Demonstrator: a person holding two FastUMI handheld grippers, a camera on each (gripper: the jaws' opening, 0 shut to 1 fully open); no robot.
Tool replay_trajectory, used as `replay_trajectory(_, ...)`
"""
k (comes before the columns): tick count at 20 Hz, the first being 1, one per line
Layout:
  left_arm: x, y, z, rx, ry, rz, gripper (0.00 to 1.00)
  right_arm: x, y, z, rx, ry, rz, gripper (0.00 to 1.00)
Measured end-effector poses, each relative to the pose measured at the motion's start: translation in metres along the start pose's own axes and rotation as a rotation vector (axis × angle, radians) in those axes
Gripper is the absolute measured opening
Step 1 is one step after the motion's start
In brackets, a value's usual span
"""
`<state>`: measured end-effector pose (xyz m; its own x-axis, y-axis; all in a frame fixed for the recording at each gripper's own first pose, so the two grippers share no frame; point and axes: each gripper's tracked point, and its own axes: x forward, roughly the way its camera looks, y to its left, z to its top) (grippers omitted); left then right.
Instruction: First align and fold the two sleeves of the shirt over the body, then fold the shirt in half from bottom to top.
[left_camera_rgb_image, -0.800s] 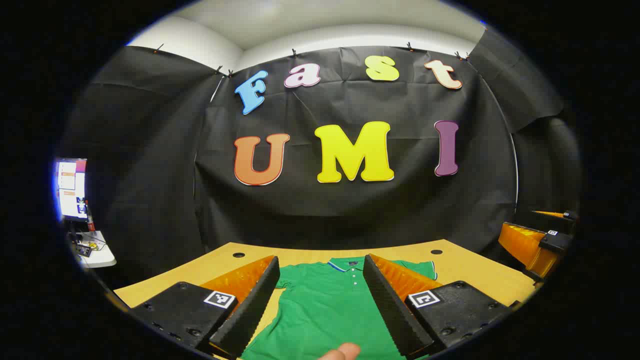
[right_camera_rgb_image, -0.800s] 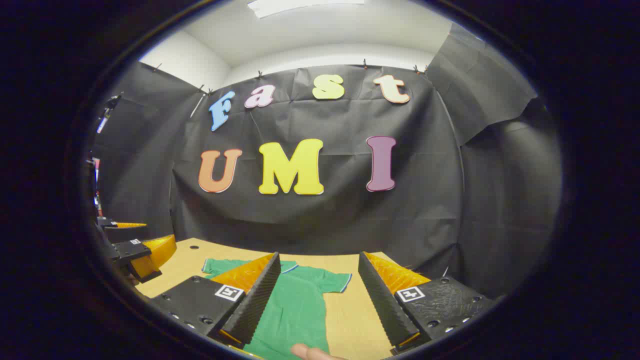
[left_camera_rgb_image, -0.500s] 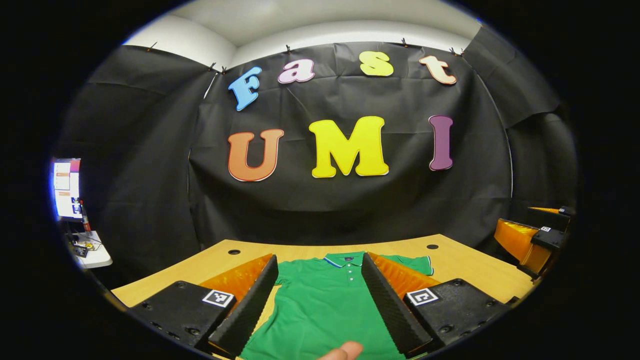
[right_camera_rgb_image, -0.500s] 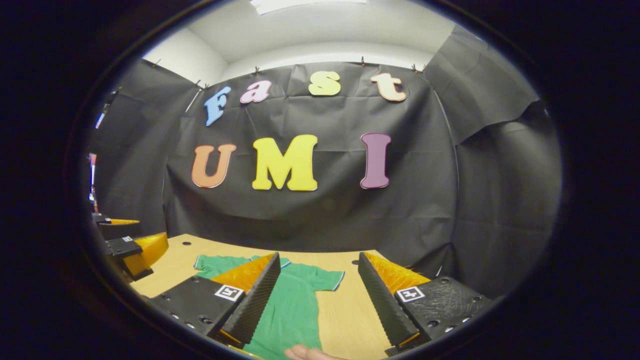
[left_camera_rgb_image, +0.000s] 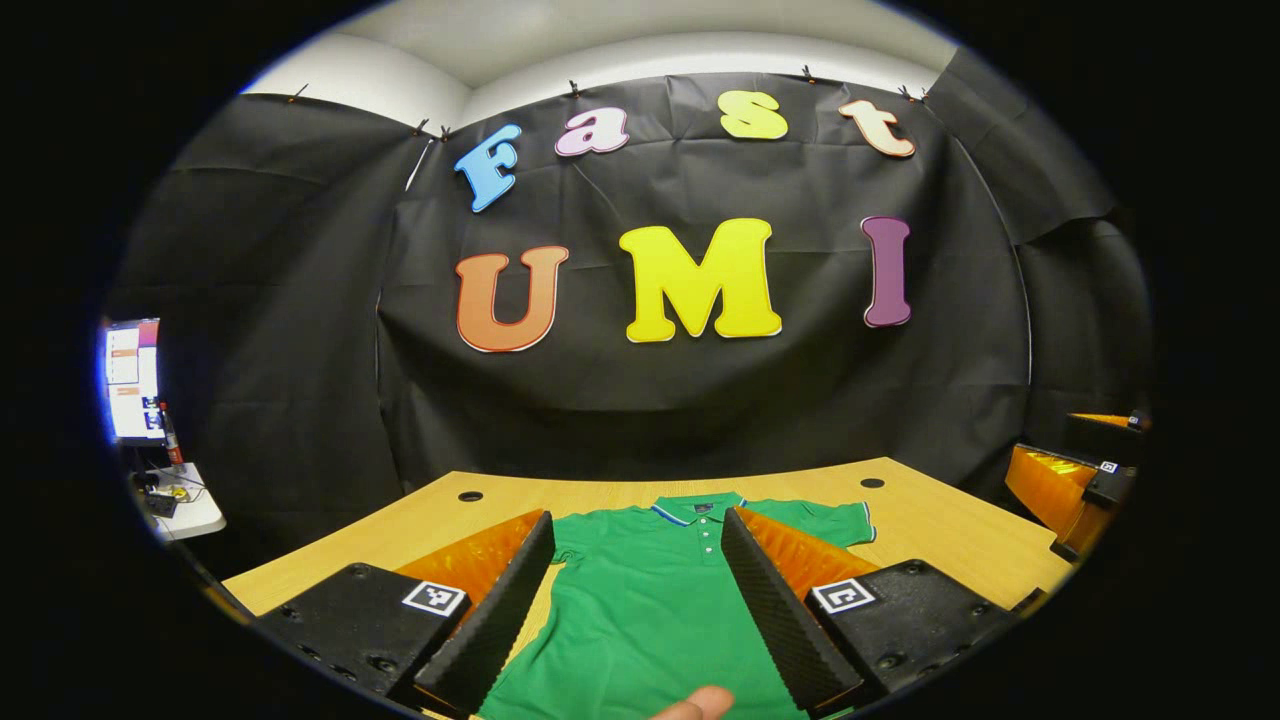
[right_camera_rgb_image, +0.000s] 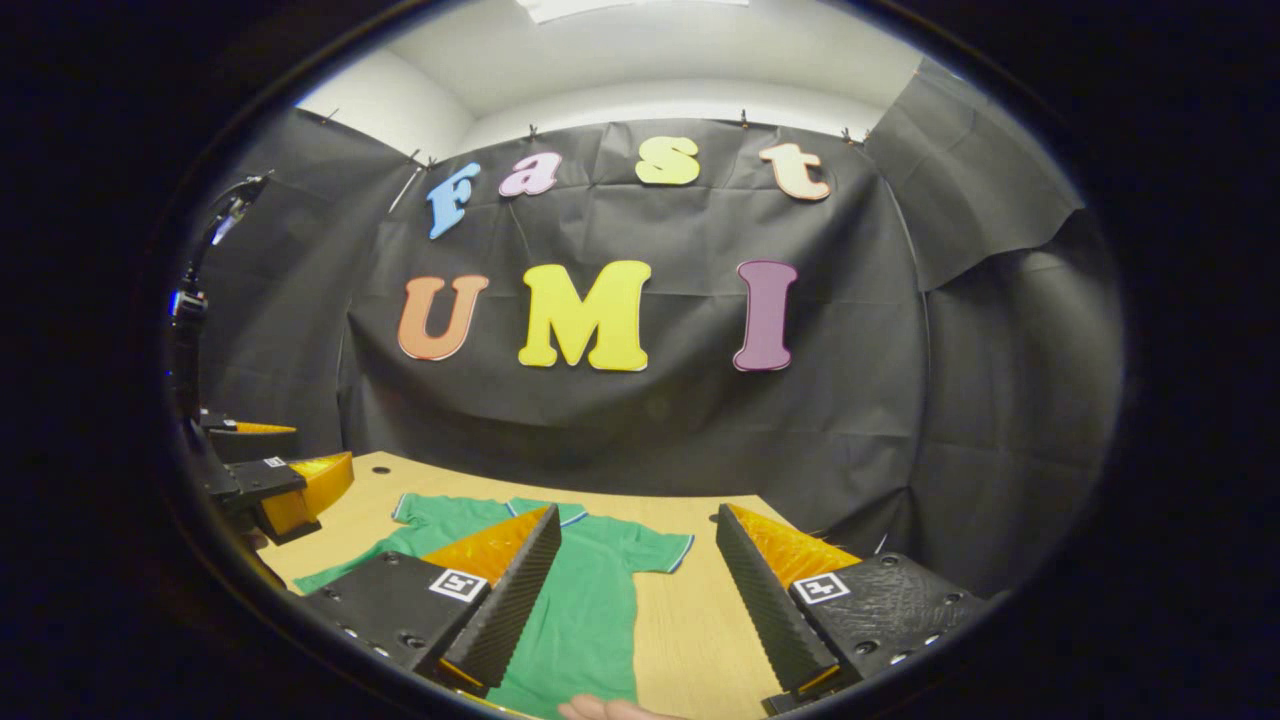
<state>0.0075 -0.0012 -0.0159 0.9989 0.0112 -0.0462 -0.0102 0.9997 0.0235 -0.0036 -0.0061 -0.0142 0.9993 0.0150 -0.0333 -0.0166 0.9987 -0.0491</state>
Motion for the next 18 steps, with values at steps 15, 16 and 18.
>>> replay_trajectory(15, 0.018, -0.006, -0.019, 0.03, 0.038, 0.007, 1.0, 0.203, -0.053, -0.113, 0.032, 0.292, -0.056, 0.95)
replay_trajectory(16, 0.02, -0.005, -0.021, 0.027, 0.042, 0.01, 1.0, 0.225, -0.057, -0.132, 0.025, 0.34, -0.071, 0.95)
replay_trajectory(18, 0.023, -0.003, -0.024, 0.024, 0.048, 0.018, 1.0, 0.26, -0.066, -0.161, -0.048, 0.399, -0.095, 0.95)
